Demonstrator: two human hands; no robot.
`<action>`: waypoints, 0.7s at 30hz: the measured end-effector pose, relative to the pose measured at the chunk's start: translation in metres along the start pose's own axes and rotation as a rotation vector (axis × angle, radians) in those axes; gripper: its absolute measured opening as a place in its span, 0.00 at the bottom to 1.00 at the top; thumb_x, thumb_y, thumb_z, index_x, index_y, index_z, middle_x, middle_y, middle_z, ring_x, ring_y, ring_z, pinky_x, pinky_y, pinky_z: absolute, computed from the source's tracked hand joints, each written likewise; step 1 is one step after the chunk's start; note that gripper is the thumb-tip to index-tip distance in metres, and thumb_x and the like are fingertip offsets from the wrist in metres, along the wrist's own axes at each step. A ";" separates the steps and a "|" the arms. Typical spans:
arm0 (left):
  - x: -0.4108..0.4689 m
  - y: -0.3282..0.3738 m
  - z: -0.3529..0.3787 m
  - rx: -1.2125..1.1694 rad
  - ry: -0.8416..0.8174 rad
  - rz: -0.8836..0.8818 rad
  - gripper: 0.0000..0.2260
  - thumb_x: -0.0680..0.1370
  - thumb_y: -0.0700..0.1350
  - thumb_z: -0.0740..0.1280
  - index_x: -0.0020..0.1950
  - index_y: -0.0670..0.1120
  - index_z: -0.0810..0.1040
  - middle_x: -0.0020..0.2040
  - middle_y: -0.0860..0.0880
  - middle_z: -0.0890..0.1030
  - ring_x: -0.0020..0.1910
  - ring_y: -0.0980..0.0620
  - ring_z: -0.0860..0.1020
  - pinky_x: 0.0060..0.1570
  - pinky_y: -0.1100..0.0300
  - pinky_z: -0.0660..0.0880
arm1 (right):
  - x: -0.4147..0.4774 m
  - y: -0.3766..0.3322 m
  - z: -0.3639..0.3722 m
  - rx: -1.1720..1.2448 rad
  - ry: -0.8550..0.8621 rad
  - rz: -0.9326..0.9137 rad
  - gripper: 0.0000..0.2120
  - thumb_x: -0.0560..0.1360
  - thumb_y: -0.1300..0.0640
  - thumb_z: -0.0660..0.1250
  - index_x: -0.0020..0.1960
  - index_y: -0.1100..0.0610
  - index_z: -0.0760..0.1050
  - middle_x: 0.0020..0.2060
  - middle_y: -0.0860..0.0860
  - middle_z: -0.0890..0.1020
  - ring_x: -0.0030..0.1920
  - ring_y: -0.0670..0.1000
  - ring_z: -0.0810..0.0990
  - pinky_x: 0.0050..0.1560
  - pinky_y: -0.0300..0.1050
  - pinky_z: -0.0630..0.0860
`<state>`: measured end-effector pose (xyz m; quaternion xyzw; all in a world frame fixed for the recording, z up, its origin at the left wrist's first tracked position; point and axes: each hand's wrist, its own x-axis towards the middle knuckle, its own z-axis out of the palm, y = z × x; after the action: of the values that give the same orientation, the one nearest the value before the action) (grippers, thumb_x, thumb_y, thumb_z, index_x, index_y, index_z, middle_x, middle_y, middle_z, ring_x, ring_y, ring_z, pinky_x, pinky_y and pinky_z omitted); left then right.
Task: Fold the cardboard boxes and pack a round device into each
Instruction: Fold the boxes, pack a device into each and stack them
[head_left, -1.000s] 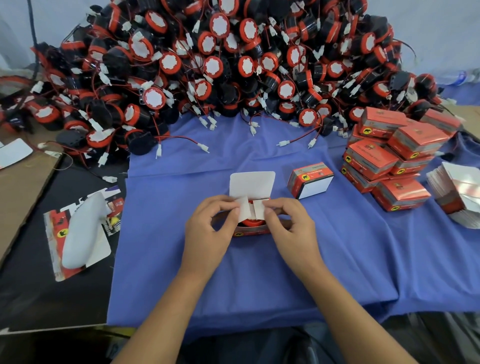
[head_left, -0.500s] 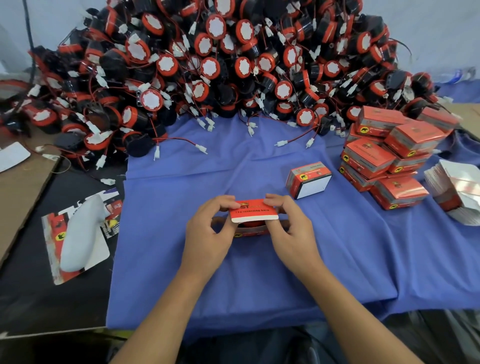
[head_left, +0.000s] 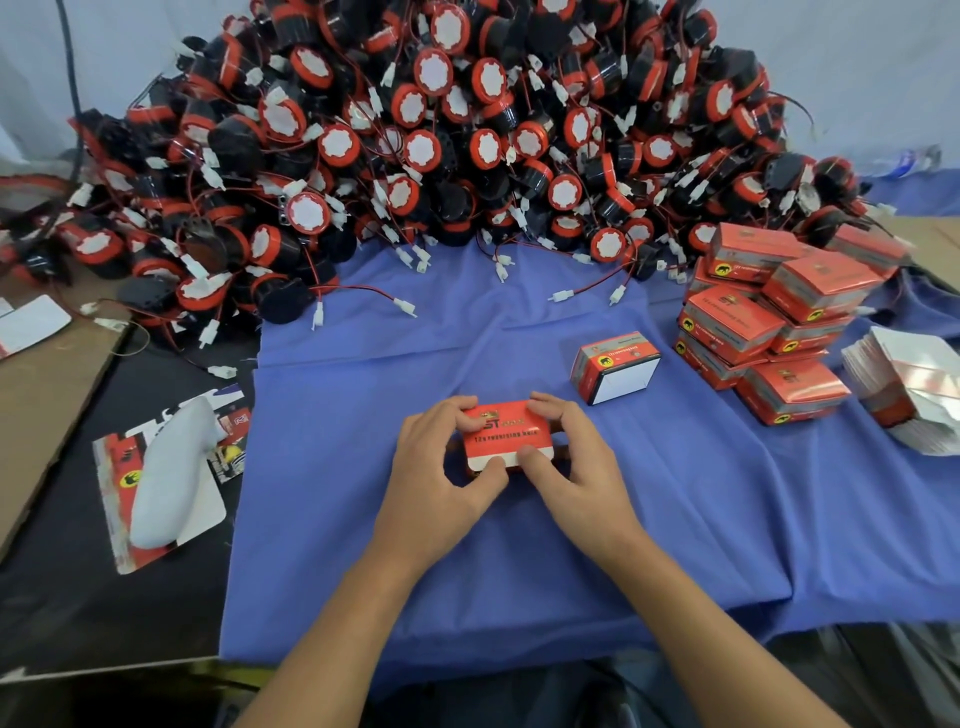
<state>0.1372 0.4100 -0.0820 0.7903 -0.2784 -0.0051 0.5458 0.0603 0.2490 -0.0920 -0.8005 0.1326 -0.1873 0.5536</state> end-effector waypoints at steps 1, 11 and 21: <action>0.000 0.000 0.000 -0.002 0.008 0.001 0.15 0.69 0.48 0.73 0.56 0.52 0.77 0.64 0.64 0.77 0.63 0.55 0.74 0.60 0.58 0.74 | 0.000 0.000 0.000 -0.001 -0.002 -0.002 0.20 0.80 0.59 0.68 0.69 0.43 0.72 0.69 0.41 0.74 0.60 0.44 0.78 0.55 0.35 0.76; 0.000 -0.001 -0.001 0.024 0.027 0.045 0.13 0.78 0.50 0.70 0.62 0.58 0.79 0.65 0.65 0.77 0.66 0.55 0.73 0.64 0.55 0.74 | 0.003 -0.004 0.004 -0.034 0.056 -0.172 0.17 0.83 0.55 0.66 0.66 0.36 0.74 0.65 0.36 0.77 0.72 0.45 0.72 0.59 0.33 0.74; 0.000 -0.006 0.004 0.125 0.124 0.120 0.08 0.77 0.44 0.76 0.56 0.50 0.85 0.65 0.55 0.79 0.63 0.56 0.74 0.64 0.67 0.69 | 0.002 -0.002 0.001 -0.029 0.124 -0.162 0.16 0.79 0.57 0.71 0.63 0.40 0.81 0.74 0.39 0.71 0.66 0.45 0.77 0.56 0.31 0.75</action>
<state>0.1389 0.4076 -0.0891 0.8034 -0.2909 0.0938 0.5110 0.0632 0.2500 -0.0900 -0.8034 0.1040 -0.2786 0.5159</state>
